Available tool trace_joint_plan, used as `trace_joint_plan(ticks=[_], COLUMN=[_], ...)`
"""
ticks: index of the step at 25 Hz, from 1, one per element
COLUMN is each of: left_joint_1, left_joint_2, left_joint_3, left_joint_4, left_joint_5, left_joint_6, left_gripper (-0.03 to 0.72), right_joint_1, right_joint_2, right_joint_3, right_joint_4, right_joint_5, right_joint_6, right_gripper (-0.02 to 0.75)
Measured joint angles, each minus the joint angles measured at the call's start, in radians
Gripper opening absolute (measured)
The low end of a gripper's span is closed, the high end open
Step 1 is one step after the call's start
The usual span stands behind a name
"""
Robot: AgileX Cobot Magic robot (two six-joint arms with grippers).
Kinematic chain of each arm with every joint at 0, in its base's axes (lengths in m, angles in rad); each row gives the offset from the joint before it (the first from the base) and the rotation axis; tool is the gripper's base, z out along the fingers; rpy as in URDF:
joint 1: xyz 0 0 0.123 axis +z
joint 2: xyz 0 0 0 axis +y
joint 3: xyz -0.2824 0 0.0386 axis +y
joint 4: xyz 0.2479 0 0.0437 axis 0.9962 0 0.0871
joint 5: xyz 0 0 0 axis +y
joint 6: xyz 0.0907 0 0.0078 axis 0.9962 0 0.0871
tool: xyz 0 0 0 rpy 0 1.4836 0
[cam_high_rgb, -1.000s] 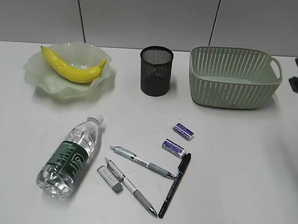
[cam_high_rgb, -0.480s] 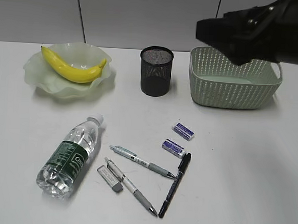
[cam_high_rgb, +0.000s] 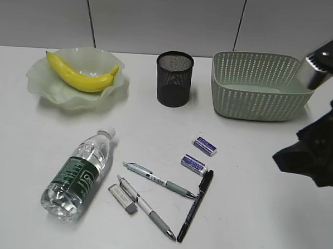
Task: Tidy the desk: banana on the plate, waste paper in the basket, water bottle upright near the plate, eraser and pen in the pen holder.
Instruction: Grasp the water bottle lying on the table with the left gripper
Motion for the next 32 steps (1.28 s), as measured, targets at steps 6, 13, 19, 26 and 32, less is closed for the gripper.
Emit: trace_joint_plan(ticks=[6,13,19,26,32], left_joint_1=[0.0,0.0,0.0,0.0,0.0], left_joint_2=[0.0,0.0,0.0,-0.001,0.072], left_joint_3=[0.0,0.0,0.0,0.0,-0.02], left_joint_4=[0.0,0.0,0.0,-0.005,-0.047], left_joint_5=[0.0,0.0,0.0,-0.001,-0.058], left_joint_6=[0.0,0.0,0.0,0.0,0.005], left_gripper=[0.328,0.328,0.325,0.317,0.311], right_joint_1=[0.0,0.0,0.0,0.0,0.0], right_joint_2=[-0.228,-0.547,-0.804,-1.031,-1.091], right_joint_3=[0.004,0.096,0.183,0.228,0.228], right_joint_4=[-0.15,-0.275,-0.275,-0.275,-0.275], right_joint_5=[0.162,0.321,0.407,0.383,0.379], right_joint_6=[0.285,0.435,0.457,0.466,0.466], right_gripper=[0.477,0.477,0.477,0.477,0.476])
